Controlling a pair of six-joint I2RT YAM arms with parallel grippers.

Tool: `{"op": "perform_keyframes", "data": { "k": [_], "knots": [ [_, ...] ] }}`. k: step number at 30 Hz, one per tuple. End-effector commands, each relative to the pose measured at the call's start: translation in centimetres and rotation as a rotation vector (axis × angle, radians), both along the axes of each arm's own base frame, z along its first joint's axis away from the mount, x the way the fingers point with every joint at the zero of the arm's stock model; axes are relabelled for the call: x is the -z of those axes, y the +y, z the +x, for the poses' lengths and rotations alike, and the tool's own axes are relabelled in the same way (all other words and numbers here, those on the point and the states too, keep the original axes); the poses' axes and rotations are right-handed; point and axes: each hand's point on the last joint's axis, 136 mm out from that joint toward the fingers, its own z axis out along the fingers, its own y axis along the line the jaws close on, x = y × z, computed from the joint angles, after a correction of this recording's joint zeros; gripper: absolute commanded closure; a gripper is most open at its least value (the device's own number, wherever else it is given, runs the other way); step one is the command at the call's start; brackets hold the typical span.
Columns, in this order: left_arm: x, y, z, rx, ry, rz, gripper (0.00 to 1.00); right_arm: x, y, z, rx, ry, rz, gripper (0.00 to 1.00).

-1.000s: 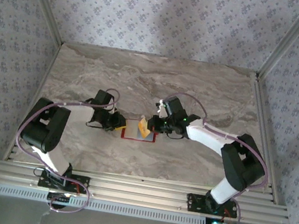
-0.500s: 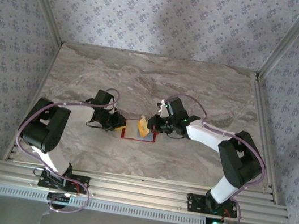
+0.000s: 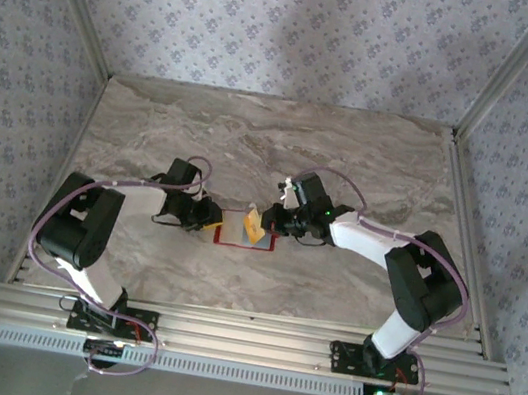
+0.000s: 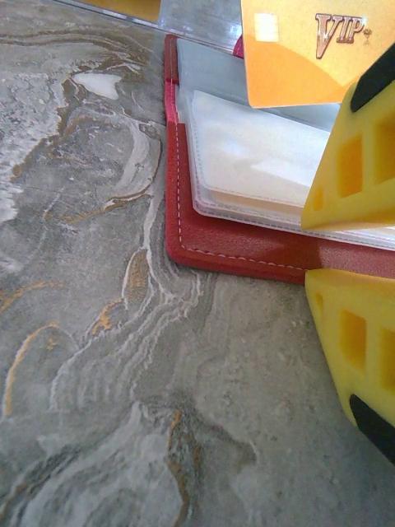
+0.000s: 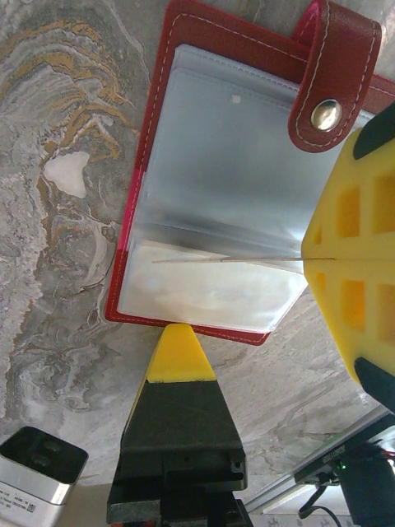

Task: Put the credit cards into the card holder
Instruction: Insert the credit card into the card slot.

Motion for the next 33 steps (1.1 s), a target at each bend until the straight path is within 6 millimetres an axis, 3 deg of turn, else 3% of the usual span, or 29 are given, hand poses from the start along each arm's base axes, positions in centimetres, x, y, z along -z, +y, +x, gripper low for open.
{"op": "perform_keyframes", "data": {
  "k": [1,26,33],
  "knots": [
    [2.1,0.8,-1.5,-0.004,0.069,0.063,0.78,0.5,-0.7,-0.3,0.014,0.024,-0.019,1.0],
    [2.2,0.8,-1.5,-0.005,0.072,0.063,0.78,0.2,0.4,-0.4,-0.011,0.041,0.036,1.0],
    [2.2,0.8,-1.5,-0.005,0.071,0.063,0.78,1.3,0.6,-0.5,-0.018,0.069,0.046,1.0]
  ]
}}
